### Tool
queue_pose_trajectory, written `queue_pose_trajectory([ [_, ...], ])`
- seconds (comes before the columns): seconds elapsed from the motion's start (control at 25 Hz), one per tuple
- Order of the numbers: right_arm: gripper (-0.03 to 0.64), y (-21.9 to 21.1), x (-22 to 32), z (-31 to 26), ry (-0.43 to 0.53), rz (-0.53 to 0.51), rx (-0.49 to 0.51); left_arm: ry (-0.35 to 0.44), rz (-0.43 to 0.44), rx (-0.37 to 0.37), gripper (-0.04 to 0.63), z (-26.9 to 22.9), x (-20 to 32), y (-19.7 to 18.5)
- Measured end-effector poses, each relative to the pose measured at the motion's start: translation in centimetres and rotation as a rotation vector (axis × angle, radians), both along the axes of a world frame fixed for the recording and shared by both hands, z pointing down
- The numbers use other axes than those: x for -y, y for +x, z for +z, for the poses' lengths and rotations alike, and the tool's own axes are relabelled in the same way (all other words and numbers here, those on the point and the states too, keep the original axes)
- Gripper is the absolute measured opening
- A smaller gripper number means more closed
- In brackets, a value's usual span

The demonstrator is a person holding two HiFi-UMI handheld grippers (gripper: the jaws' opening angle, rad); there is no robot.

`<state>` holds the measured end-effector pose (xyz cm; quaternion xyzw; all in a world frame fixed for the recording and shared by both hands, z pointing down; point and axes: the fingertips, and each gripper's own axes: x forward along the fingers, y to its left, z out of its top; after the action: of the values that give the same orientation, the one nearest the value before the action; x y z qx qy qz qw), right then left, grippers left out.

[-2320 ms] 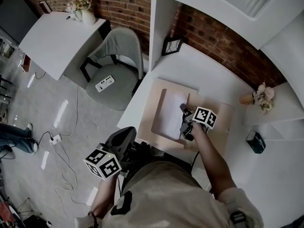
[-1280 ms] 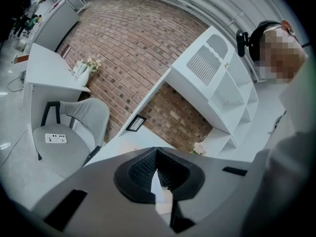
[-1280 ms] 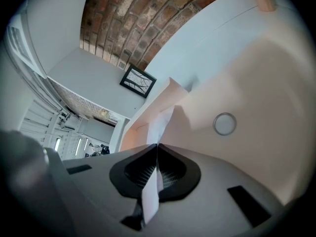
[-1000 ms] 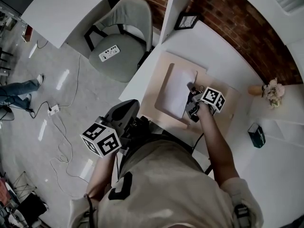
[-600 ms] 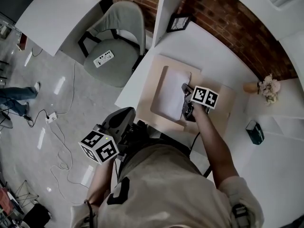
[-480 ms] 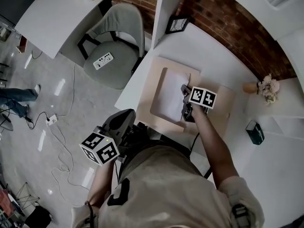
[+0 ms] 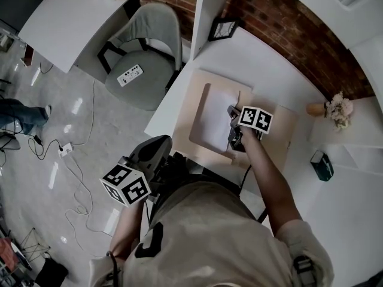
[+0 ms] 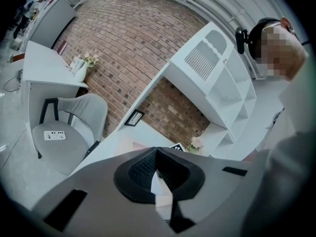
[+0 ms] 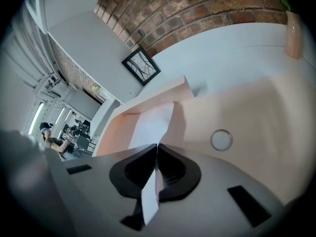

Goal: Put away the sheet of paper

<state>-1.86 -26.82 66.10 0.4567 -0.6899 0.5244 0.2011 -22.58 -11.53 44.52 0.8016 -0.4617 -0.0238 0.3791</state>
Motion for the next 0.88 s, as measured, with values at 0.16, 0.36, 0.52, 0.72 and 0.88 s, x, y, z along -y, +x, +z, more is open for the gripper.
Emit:
queue_pose_trajectory([
  [0.16,0.028,0.0,-0.1,0.3,-0.017,-0.007,-0.018,-0.001,0.001,0.000,0.017,0.0,0.0,-0.1],
  [0.36,0.028,0.0,-0.4,1.1,-0.036,0.001,-0.050,-0.001,0.002,-0.001,0.017,0.1,0.0,-0.2],
  [0.52,0.028,-0.1,-0.5,1.3,-0.046,0.013,-0.051,-0.006,0.001,0.003,0.017,0.2,-0.1,-0.3],
  [0.72,0.027,-0.2,-0.4,1.5,-0.053,0.040,-0.031,-0.008,0.002,0.000,0.017,0.3,-0.2,-0.2],
  [0.88,0.026,-0.1,-0.4,1.6,-0.057,0.049,-0.016,-0.014,0.003,0.000,0.017,0.4,-0.2,0.0],
])
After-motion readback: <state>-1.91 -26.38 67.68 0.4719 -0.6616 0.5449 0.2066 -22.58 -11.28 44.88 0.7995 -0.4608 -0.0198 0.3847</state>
